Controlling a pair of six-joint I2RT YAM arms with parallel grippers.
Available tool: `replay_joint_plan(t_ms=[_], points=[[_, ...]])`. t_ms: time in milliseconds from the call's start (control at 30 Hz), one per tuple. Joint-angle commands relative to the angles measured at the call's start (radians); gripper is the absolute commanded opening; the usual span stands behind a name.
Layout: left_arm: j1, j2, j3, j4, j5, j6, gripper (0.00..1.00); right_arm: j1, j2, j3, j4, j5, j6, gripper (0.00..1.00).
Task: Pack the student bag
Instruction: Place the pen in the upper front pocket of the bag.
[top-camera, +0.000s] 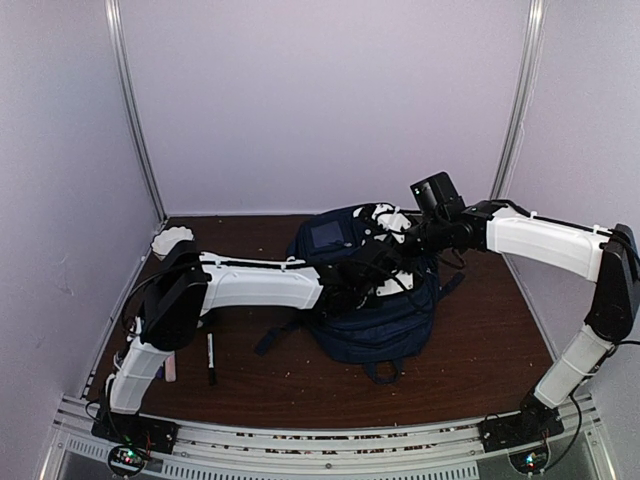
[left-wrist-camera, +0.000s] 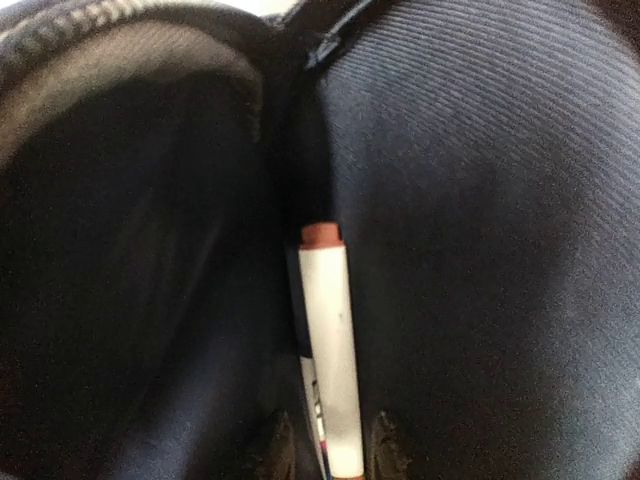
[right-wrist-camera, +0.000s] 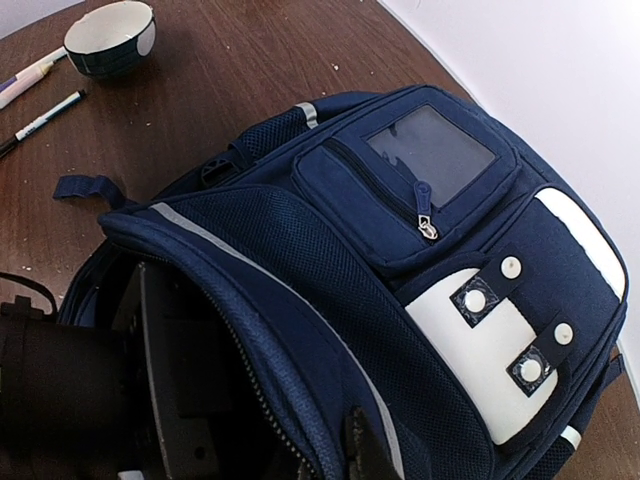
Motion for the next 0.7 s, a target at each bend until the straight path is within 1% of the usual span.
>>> replay_joint_plan(t_ms=[0, 133, 267, 367, 500, 600, 667], points=[[0.004, -0.096, -0.028, 0.019, 0.013, -0.039, 0.29, 0.007, -0.001, 0.028, 0.024, -0.031, 0.026, 0.09], [-0.007, -0.151, -0.072, 0.007, 0.015, -0.046, 0.29, 0.008, -0.001, 0.027, 0.024, -0.027, 0.028, 0.09], [-0.030, -0.236, -0.141, -0.004, 0.051, -0.079, 0.29, 0.007, -0.001, 0.024, 0.024, -0.026, 0.030, 0.09], [-0.051, -0.301, -0.185, -0.034, 0.061, -0.137, 0.29, 0.007, -0.001, 0.022, 0.023, -0.026, 0.030, 0.09], [-0.083, -0.392, -0.280, -0.062, 0.087, -0.212, 0.29, 0.006, -0.001, 0.020, 0.026, -0.031, 0.030, 0.10], [-0.093, -0.467, -0.357, -0.106, 0.094, -0.309, 0.28, 0.006, 0.002, 0.018, 0.025, -0.035, 0.030, 0.10], [-0.093, -0.512, -0.408, -0.141, 0.068, -0.373, 0.28, 0.006, 0.004, 0.018, 0.026, -0.038, 0.030, 0.10]])
